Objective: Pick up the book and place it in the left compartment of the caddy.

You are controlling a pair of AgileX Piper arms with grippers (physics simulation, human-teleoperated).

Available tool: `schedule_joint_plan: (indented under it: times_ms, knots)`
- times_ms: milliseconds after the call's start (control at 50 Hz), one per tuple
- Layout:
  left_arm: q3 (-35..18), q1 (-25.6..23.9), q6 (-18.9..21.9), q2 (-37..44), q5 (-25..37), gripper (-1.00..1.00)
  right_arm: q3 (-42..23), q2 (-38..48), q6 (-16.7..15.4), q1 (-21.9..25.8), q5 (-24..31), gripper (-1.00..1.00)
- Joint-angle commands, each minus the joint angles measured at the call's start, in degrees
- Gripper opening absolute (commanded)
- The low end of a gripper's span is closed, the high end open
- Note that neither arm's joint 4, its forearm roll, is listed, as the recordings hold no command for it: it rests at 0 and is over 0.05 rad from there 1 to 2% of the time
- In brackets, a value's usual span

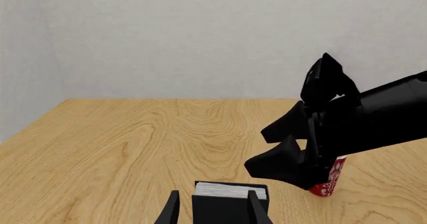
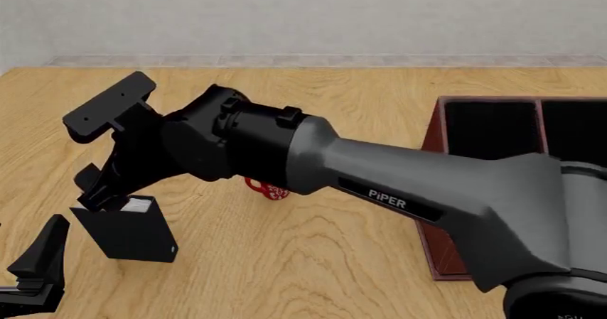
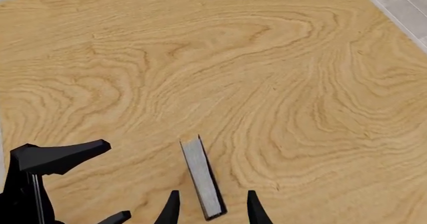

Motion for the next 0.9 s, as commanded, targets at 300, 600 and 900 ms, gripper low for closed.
schedule_joint_plan:
  times_ms: [300, 600, 900]
  knots:
    - [0.0, 0.0, 0.0, 0.0, 0.0, 1.0, 0.0, 2.3, 1.1, -0.1, -1.7, 1.0]
    - [0.0, 0.0, 0.0, 0.0, 0.0, 1.0, 0.3, 3.2, 1.7, -0.4, -2.6, 1.0]
    - [0.0, 0.0, 0.0, 0.0, 0.0, 1.0, 0.7, 4.1, 2.3, -0.3, -3.5, 1.0]
